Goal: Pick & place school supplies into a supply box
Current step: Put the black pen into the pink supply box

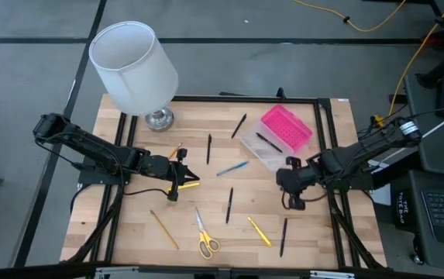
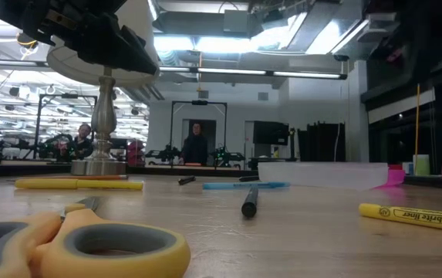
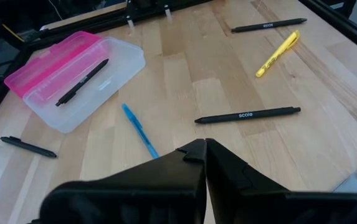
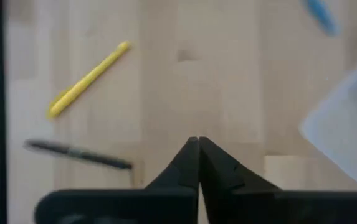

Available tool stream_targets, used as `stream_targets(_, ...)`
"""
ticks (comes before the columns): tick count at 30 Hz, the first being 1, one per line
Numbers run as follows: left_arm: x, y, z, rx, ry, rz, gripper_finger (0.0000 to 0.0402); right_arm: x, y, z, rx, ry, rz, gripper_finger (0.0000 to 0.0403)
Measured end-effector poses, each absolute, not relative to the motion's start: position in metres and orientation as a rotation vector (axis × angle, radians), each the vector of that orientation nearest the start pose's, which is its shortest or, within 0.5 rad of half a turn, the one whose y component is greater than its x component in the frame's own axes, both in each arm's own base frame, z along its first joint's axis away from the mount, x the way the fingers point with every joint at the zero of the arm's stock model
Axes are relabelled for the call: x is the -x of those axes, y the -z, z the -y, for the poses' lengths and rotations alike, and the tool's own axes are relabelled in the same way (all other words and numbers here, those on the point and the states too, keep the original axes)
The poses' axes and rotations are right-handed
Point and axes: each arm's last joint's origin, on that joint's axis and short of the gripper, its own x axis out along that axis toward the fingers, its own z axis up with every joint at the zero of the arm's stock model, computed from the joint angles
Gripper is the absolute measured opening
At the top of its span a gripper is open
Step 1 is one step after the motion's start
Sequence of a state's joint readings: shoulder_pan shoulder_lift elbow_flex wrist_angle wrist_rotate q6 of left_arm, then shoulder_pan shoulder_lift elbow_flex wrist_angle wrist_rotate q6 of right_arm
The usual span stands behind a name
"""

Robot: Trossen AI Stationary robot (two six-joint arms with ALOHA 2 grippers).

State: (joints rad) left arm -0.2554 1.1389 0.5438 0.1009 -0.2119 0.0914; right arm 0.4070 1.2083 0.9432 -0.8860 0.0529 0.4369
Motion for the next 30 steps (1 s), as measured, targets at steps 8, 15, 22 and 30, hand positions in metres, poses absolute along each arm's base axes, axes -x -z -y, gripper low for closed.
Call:
stream_targets(8, -0.225, -0.210, 0.052, -0.205, 0.059, -0.479, 0.0004, -0.197, -0.256, -0.093, 0.032, -0.200, -1.160, 0.0031)
stream_targets(15, -0.225, -0.210, 0.052, -0.206, 0.056, -0.479, 0.0004, -0.199, -0.250, -0.099, 0.234, -0.332, -1.157, 0.0007)
stream_targets(22, -0.225, -0.210, 0.052, -0.207, 0.051, -0.479, 0.0004, -0.206, -0.232, -0.112, 0.422, -0.407, -1.206, 0.0007)
stream_targets(30, -0.225, -0.210, 0.051, -0.208, 0.048, -0.479, 0.0004, -0.217, -0.216, -0.123, 0.573, -0.532, -1.266, 0.0004)
